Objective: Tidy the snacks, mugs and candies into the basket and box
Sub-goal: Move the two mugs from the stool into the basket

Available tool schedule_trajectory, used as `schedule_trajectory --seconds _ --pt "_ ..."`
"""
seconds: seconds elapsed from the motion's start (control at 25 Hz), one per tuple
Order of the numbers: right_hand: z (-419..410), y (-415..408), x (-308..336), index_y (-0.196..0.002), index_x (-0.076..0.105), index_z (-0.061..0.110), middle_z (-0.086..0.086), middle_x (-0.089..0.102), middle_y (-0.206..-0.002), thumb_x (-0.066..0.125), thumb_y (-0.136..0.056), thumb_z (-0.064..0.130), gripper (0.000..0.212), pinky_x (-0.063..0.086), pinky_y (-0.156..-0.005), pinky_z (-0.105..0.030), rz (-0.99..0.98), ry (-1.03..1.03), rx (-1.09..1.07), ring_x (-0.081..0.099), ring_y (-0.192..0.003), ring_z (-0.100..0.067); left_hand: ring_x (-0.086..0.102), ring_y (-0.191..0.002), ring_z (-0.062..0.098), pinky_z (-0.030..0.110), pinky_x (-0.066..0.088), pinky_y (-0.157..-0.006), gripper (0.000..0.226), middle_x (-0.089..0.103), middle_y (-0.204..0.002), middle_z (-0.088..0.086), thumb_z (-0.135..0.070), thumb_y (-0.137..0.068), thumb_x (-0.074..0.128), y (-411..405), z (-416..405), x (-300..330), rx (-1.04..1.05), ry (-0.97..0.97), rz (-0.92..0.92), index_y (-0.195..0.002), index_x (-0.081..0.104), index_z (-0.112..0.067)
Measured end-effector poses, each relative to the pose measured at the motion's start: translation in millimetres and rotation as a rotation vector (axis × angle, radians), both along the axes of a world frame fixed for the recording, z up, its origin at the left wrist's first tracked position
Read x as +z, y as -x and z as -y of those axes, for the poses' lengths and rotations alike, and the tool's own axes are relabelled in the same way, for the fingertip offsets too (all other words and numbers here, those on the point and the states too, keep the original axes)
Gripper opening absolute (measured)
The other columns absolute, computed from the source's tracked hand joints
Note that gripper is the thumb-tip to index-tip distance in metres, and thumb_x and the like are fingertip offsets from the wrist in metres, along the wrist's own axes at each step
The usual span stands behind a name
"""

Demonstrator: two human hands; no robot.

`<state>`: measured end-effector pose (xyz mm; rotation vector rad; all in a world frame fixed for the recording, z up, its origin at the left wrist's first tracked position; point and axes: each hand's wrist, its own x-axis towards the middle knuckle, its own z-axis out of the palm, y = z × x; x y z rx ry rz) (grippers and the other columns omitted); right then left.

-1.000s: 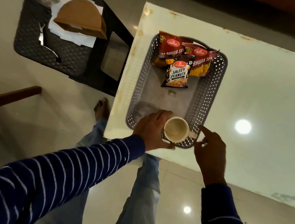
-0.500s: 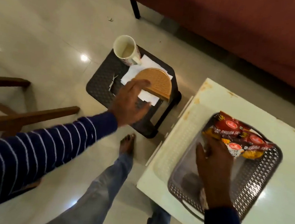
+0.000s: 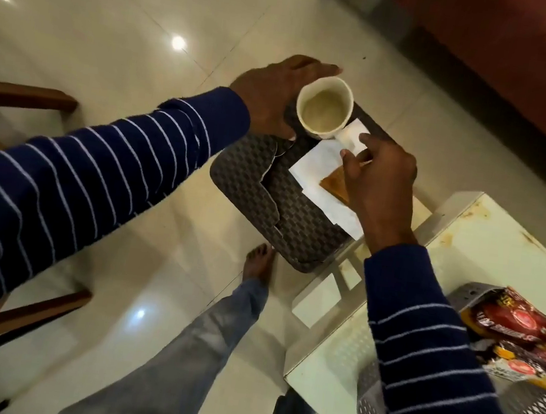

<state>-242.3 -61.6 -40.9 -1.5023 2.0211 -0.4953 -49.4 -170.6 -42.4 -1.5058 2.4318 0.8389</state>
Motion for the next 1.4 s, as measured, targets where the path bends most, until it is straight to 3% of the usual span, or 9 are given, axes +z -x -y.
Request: schedule_trajectory --seconds 0.08,0.2,0.4,0.68,0.8,1.04,1.2,1.4 --pt "11.9 -11.3 -9.1 -0.117 0.070 0.013 -0.008 0.072 -0.103 0.063 -0.094 0.031 0.030 0.033 -0.078 -0.021 -0.035 -0.006 0.050 0.062 -0.086 -0.017 0.043 -0.133 0.027 0.045 0.046 -0.102 0.111 0.035 -0.152 0.003 -0.030 -0.063 0.088 -4.2 -4.7 -11.8 0.020 -0.032 -0.109 -0.152 0.023 -0.029" --pt "20.4 -12.1 -18.2 -0.110 0.073 0.012 -0.010 0.071 -0.099 0.063 -0.094 0.028 0.025 0.033 -0.078 -0.022 -0.040 -0.039 0.078 0.055 -0.081 -0.015 0.045 -0.131 0.021 0.036 0.045 -0.104 0.103 0.043 -0.148 0.001 -0.037 -0.063 0.088 3.0 -6.6 -18.7 0.092 -0.024 -0.275 -0.149 0.032 -0.022" --pt "16.4 -9.3 -13.4 -0.109 0.072 0.007 -0.013 0.068 -0.102 0.060 -0.096 0.030 0.028 0.033 -0.077 -0.021 -0.069 -0.051 0.121 0.047 -0.082 -0.012 0.055 -0.120 0.020 0.041 0.050 -0.094 0.090 0.051 -0.139 -0.003 -0.048 -0.065 0.080 15.8 -14.8 -9.4 0.116 0.116 -0.253 -0.141 0.042 -0.020" --pt "-52.4 37.4 34.8 -0.107 0.071 0.010 -0.008 0.059 -0.091 0.056 -0.097 0.023 0.022 0.023 -0.072 -0.014 -0.048 0.123 0.127 0.045 -0.083 -0.010 0.053 -0.114 0.017 0.027 0.045 -0.096 0.083 0.058 -0.123 0.006 -0.050 -0.059 0.082 50.0 -85.0 31.6 0.162 0.381 -0.416 -0.126 0.055 -0.011" --pt "-122.7 76.9 55.8 -0.114 0.070 0.009 -0.011 0.062 -0.094 0.060 -0.096 0.021 0.023 0.025 -0.073 -0.016 -0.025 0.085 0.036 0.047 -0.084 -0.012 0.052 -0.116 0.024 0.035 0.044 -0.101 0.086 0.058 -0.126 0.012 -0.054 -0.058 0.080 91.4 -147.8 34.0 0.135 0.336 -0.440 -0.128 0.052 -0.013" --pt "-280.1 168.2 76.4 -0.112 0.072 0.010 -0.011 0.062 -0.094 0.068 -0.091 0.016 0.022 0.050 -0.069 -0.034 -0.034 0.000 -0.131 0.060 -0.082 -0.021 0.055 -0.105 0.022 0.040 0.047 -0.086 0.085 0.062 -0.115 0.005 -0.050 -0.052 0.086 193.4 -290.2 27.9 0.095 0.182 -0.592 -0.122 0.049 -0.020" --pt "-354.1 190.6 69.9 -0.105 0.074 0.011 -0.009 0.068 -0.094 0.072 -0.087 0.011 0.019 0.047 -0.070 -0.024 -0.011 -0.052 -0.229 0.064 -0.079 -0.021 0.054 -0.105 0.017 0.038 0.049 -0.085 0.086 0.059 -0.115 0.000 -0.055 -0.052 0.085 219.7 -361.2 22.4 0.093 0.069 -0.552 -0.123 0.051 -0.021" --pt "-407.4 195.9 39.3 -0.104 0.074 0.013 -0.006 0.072 -0.096 0.069 -0.089 0.013 0.016 0.046 -0.076 -0.024 0.034 -0.107 -0.271 0.066 -0.085 -0.020 0.056 -0.105 0.015 0.037 0.050 -0.087 0.088 0.060 -0.117 -0.003 -0.055 -0.050 0.088 234.2 -411.2 5.9 0.073 -0.071 -0.458 -0.122 0.054 -0.018"
